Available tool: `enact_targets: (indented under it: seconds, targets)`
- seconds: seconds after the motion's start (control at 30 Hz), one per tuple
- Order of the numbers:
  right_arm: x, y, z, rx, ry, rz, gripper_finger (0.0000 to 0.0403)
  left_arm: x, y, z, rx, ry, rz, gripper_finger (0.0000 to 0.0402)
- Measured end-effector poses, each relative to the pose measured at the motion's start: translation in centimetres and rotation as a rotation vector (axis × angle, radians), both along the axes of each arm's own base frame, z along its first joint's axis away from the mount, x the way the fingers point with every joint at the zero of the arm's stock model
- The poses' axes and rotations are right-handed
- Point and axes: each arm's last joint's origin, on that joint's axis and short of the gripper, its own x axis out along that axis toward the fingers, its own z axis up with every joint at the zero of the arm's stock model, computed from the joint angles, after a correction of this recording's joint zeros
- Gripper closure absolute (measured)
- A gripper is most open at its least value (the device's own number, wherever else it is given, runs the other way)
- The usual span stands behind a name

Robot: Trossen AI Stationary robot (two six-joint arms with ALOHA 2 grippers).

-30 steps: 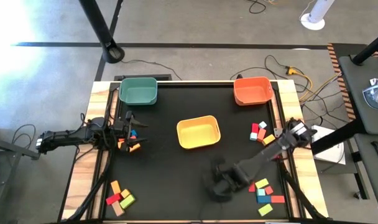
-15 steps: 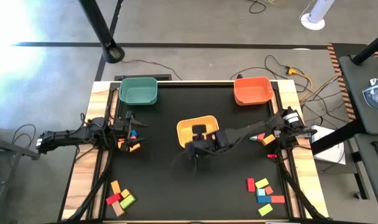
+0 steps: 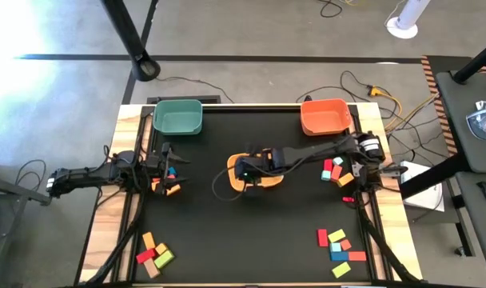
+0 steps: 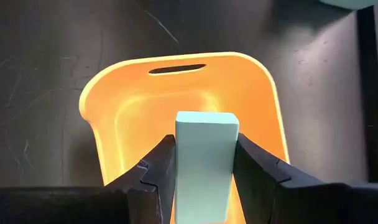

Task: Sort blocks by size
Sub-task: Put the light blue thin block into the yellow bin

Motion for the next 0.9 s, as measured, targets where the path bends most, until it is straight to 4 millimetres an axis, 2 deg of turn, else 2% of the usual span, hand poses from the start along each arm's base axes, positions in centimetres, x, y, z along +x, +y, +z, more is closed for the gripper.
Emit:
enact_targets:
  seconds: [0.07, 0.27, 0.4, 0.67, 0.9]
  targets:
    - [0.2, -0.3, -0.7, 0.017, 0.015, 0.001, 0.0278, 0.0, 0.0, 0.0, 0.000, 0.000, 0.000, 0.0128]
    - [1.1, -1.1, -4.2, 0.024, 0.114, -0.001, 0.0282, 0.0, 0.0, 0.0, 0.000, 0.000, 0.000, 0.0128]
    - [1.3, -2.3, -5.9, 0.022, 0.159, -0.018, 0.0277, 0.0, 0.0, 0.0, 0.000, 0.000, 0.000, 0.0128]
    - [1.6, -4.8, -7.8, 0.096, 0.199, -0.057, 0.0281, 0.0, 0.0, 0.0, 0.000, -0.001, 0.000, 0.0128]
    - [1.7, -4.9, -8.4, 0.185, 0.204, -0.035, 0.0232, 0.0, 0.0, 0.0, 0.000, 0.001, 0.000, 0.0128]
